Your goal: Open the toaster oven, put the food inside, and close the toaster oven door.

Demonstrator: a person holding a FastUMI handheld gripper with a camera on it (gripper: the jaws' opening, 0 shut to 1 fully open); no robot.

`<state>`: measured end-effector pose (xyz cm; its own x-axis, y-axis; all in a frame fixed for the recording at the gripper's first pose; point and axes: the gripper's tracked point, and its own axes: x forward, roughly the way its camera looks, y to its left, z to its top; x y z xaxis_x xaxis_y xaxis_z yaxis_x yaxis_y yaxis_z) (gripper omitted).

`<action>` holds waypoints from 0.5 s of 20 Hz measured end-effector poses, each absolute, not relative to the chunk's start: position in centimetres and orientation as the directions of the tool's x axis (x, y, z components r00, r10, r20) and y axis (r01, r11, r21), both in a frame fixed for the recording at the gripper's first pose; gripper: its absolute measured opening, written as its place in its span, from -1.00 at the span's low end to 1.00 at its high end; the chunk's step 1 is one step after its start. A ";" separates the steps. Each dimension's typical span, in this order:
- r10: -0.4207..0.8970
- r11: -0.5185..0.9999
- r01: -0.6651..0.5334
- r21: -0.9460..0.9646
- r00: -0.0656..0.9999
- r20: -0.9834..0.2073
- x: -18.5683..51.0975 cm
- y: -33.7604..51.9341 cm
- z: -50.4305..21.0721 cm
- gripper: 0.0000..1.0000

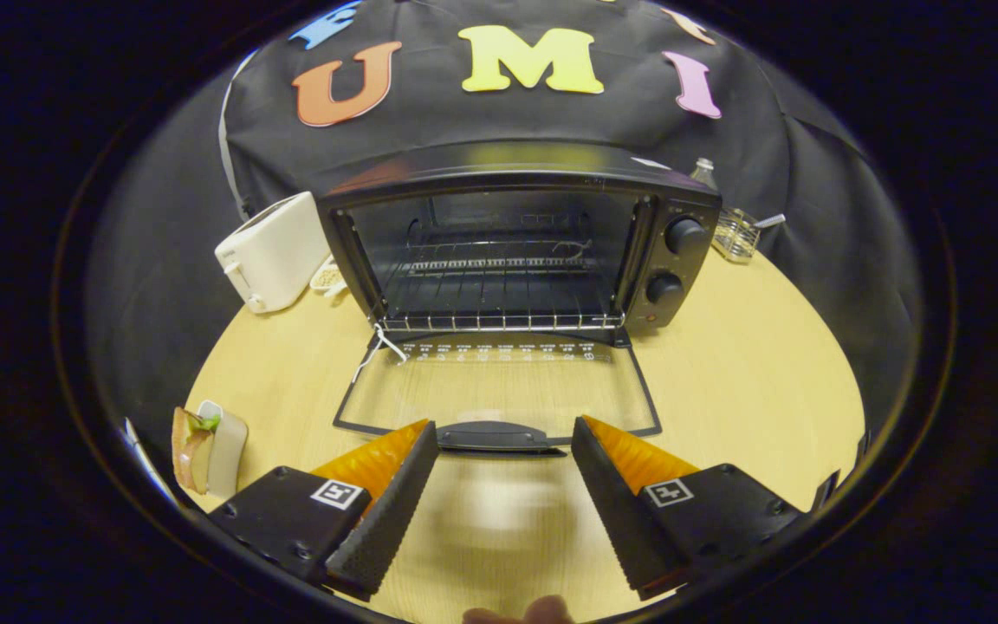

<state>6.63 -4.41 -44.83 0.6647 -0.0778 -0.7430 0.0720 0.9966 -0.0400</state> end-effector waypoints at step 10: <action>0.188 0.980 -0.183 0.083 0.691 -0.698 4.4 2.3 -35.2 1.00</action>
